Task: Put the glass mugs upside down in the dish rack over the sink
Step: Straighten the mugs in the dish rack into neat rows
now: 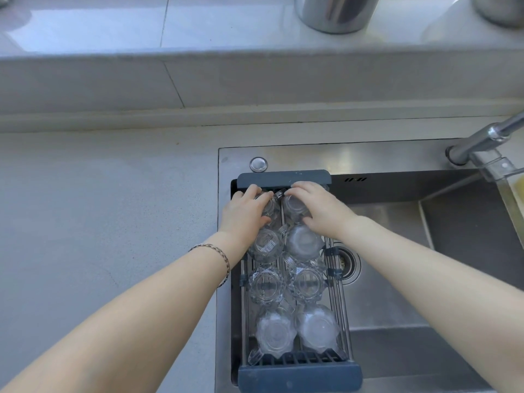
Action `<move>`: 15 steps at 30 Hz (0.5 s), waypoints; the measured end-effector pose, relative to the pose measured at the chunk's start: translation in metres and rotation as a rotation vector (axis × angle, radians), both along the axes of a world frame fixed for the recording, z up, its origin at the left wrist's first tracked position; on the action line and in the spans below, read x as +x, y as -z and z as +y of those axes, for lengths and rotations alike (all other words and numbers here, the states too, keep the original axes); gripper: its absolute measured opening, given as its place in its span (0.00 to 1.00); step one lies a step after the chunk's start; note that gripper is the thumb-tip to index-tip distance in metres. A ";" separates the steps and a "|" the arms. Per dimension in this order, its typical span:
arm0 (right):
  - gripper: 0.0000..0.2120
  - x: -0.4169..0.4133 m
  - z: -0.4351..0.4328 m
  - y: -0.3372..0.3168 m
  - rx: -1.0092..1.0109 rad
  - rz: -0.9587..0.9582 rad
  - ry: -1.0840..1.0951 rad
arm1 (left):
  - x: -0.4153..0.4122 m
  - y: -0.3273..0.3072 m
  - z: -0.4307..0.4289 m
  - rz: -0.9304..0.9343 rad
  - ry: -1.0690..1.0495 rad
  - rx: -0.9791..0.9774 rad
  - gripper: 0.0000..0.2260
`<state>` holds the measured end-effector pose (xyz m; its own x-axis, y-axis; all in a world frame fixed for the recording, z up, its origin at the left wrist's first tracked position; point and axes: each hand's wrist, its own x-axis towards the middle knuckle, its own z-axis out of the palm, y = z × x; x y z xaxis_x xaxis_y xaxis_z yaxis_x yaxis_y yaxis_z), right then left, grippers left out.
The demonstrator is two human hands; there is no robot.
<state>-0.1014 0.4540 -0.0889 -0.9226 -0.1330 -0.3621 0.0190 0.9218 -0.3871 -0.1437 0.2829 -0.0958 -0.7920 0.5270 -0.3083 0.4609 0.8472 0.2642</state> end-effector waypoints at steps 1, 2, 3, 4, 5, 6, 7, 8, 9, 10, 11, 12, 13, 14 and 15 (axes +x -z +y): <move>0.30 0.003 -0.003 0.001 -0.029 0.010 0.077 | 0.000 0.000 0.000 0.004 0.003 -0.005 0.24; 0.30 0.007 -0.008 0.002 -0.055 0.009 0.163 | 0.000 0.001 0.000 0.007 0.004 -0.007 0.24; 0.30 0.010 -0.014 0.002 -0.088 0.006 0.254 | 0.000 0.001 0.000 0.010 0.003 -0.007 0.24; 0.30 0.013 -0.020 0.003 -0.124 0.016 0.347 | 0.000 0.001 0.000 0.011 0.002 -0.004 0.24; 0.30 0.015 -0.027 0.004 -0.143 0.052 0.441 | 0.000 0.001 0.000 0.009 0.000 -0.001 0.24; 0.30 0.016 -0.034 0.006 -0.138 0.100 0.544 | 0.000 0.001 0.000 0.006 -0.002 0.003 0.24; 0.31 0.016 -0.038 0.008 -0.115 0.135 0.649 | 0.000 0.001 0.000 0.002 -0.005 0.006 0.24; 0.32 0.014 -0.041 0.010 -0.094 0.131 0.742 | 0.000 0.001 0.000 -0.001 -0.007 0.007 0.24; 0.35 0.012 -0.042 0.013 -0.084 0.087 0.809 | 0.000 0.001 0.000 -0.001 -0.008 0.006 0.24; 0.36 0.010 -0.043 0.015 -0.080 0.022 0.842 | 0.000 0.001 0.001 -0.001 -0.007 0.005 0.24; 0.37 0.008 -0.043 0.018 -0.071 -0.034 0.849 | 0.001 0.001 0.001 0.000 -0.006 0.005 0.24; 0.37 0.007 -0.042 0.020 -0.054 -0.059 0.843 | 0.001 0.001 0.001 -0.001 -0.006 0.006 0.24; 0.37 0.007 -0.042 0.022 -0.036 -0.054 0.832 | 0.001 0.001 0.001 -0.001 -0.007 0.006 0.24; 0.36 0.007 -0.041 0.023 -0.037 -0.031 0.824 | 0.001 0.001 0.001 -0.001 -0.008 0.005 0.24; 0.35 0.007 -0.040 0.023 -0.062 -0.006 0.819 | 0.001 0.001 0.001 -0.001 -0.008 0.003 0.24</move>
